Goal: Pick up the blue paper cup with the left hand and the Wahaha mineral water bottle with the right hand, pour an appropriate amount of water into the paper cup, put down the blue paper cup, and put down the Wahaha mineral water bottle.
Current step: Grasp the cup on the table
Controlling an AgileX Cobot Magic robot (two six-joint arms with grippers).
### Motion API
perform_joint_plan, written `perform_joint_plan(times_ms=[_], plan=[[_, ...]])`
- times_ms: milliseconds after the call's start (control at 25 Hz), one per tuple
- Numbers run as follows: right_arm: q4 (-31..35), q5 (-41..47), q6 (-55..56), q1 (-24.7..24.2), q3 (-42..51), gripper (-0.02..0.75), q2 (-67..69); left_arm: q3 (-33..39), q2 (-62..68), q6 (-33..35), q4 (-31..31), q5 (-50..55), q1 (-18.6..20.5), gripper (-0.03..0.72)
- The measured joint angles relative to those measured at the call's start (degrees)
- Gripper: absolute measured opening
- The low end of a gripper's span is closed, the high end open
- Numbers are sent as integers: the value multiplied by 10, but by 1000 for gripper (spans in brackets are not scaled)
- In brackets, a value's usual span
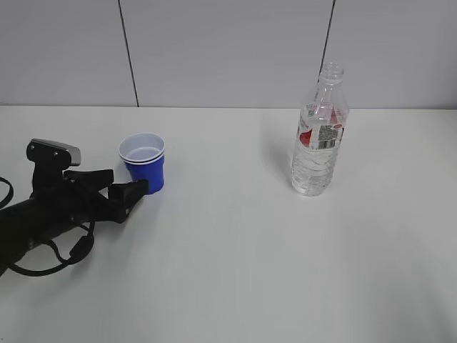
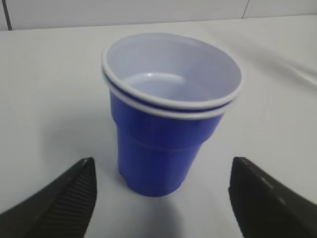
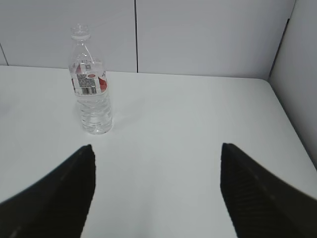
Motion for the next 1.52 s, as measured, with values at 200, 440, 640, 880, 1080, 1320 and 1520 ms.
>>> perform_joint_plan(times_ms=[200,440,640,880,1080,1320,1520], plan=[[0,0,0,0,0,587,0,-26,24,1,0,0,-13,620],[0,0,0,0,0,587,0,-35,33,2,-33,0,-29,613],[0,0,0,0,0,587,0,-40,37,2,-67,0,-34,608],[0,0,0,0,0,587,0,-57,44,2,-69,0,-41,605],[0,0,0,0,0,587,0,-59,44,2,-70,0,-43,598],[0,0,0,0,0,587,0,-66,48,2,-70,0,-43,592],[0,0,0,0,0,587,0,-82,67,2,-70,0,-43,589]])
